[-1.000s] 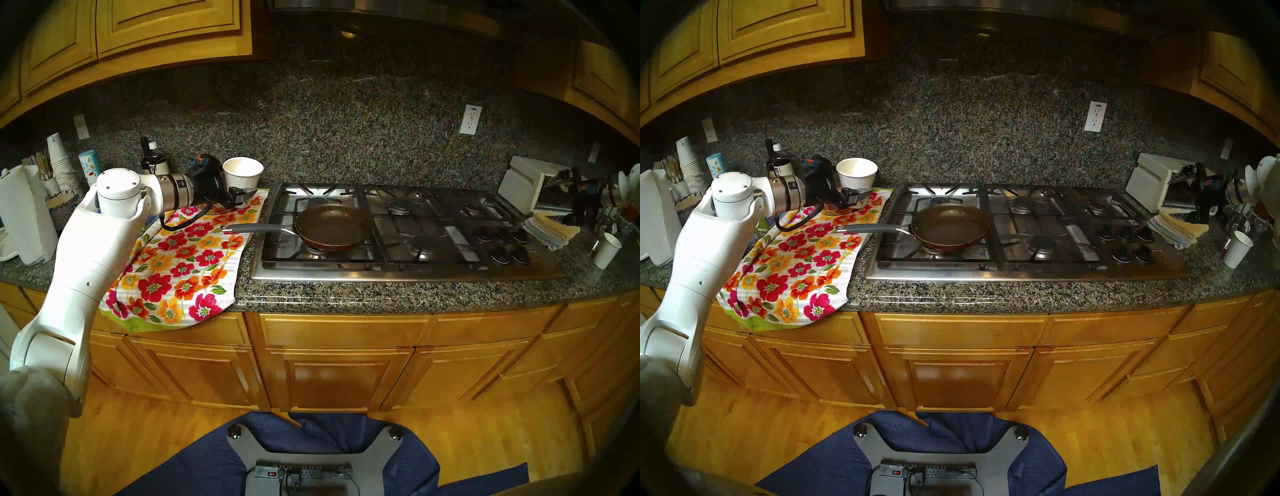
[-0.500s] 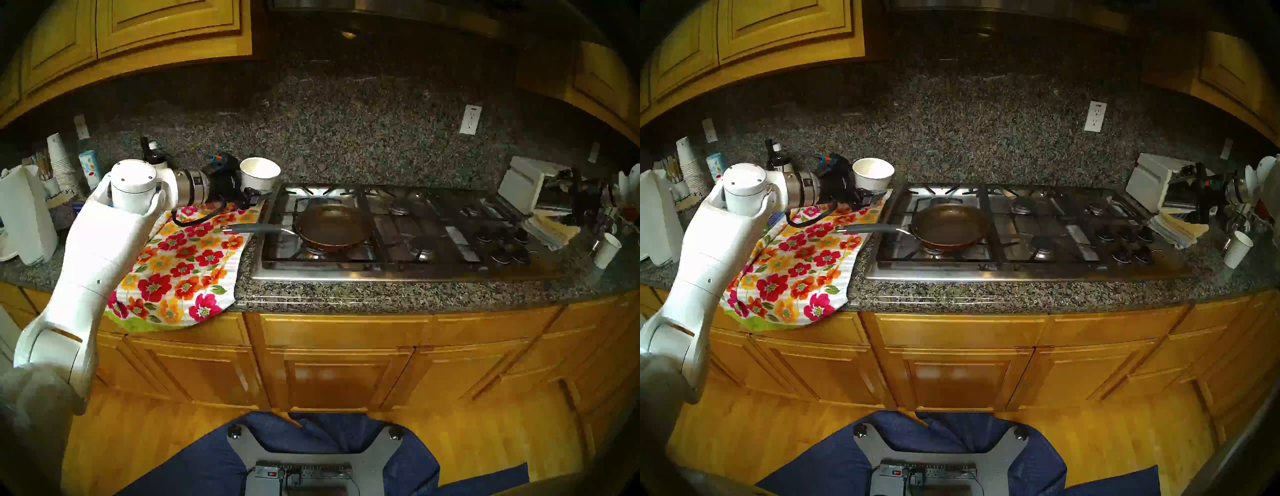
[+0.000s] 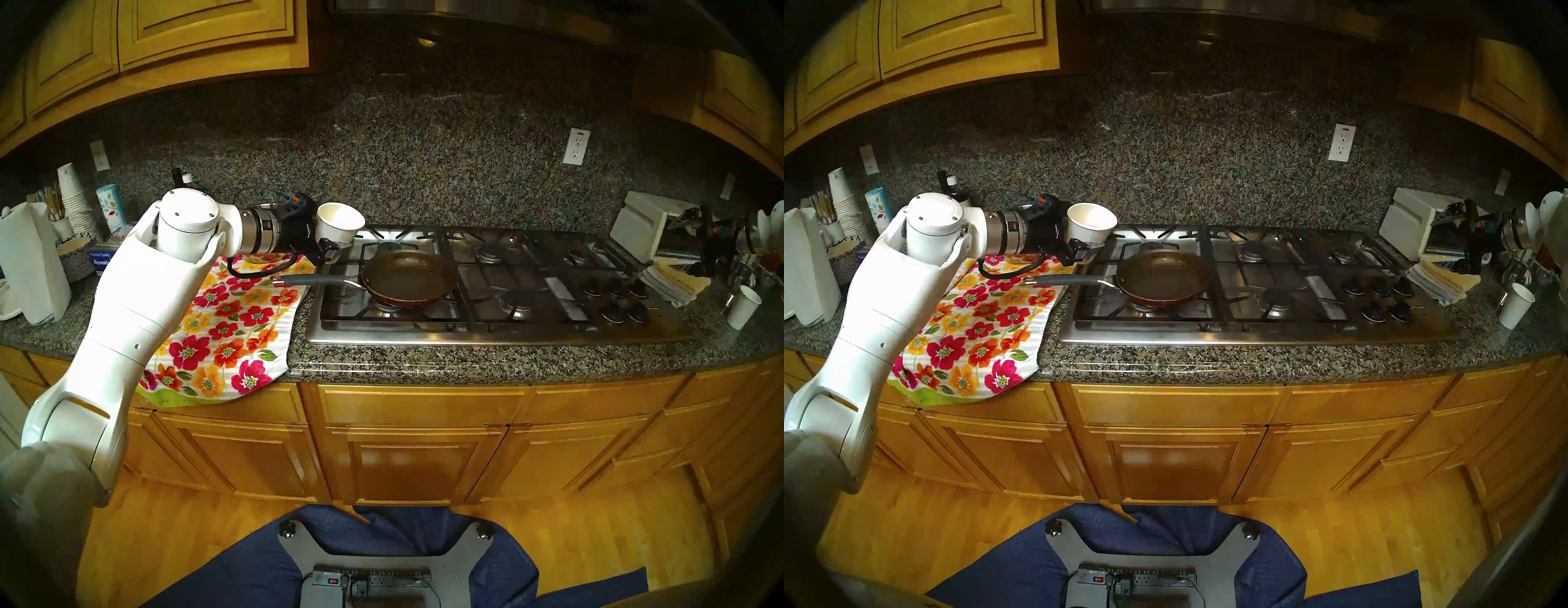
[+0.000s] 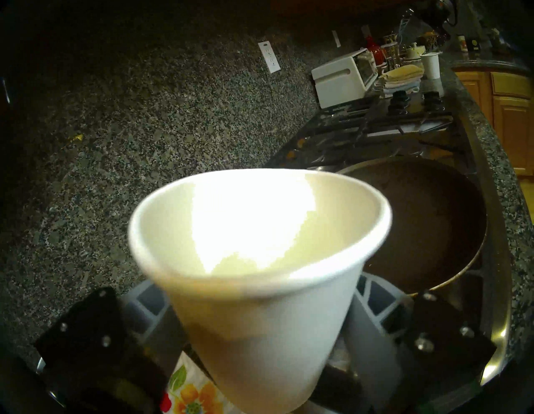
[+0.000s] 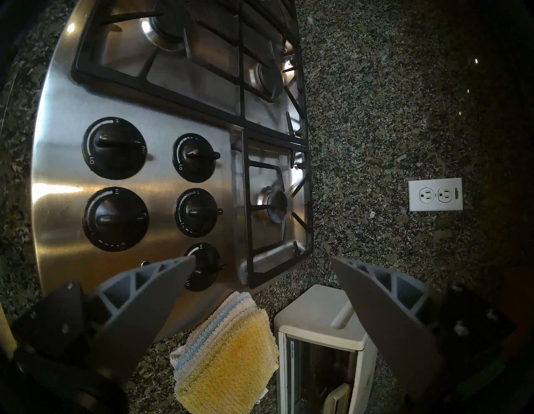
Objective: Pick up the water cup, pour water into the pot, turn on the stove
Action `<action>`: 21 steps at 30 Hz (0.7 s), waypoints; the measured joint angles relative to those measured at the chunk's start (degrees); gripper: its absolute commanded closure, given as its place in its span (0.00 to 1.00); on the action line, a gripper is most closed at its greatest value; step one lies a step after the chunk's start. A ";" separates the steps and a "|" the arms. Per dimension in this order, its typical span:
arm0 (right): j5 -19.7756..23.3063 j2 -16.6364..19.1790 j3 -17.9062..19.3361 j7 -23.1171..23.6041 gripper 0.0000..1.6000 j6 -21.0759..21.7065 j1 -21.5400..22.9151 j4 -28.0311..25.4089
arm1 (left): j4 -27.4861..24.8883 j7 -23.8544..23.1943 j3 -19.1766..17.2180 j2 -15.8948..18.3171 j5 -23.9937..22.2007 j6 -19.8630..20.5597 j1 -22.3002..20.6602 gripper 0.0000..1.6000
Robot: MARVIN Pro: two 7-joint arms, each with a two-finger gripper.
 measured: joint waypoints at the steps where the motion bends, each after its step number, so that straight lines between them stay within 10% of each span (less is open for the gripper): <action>1: 0.00 0.00 0.00 0.00 0.00 0.00 0.00 0.00 | -0.13 0.03 0.31 -0.18 0.35 0.20 -0.17 0.33; 21: 0.00 0.00 0.00 0.01 0.00 0.00 0.00 0.00 | 1.16 -1.82 3.86 -2.17 5.20 0.84 -4.18 0.33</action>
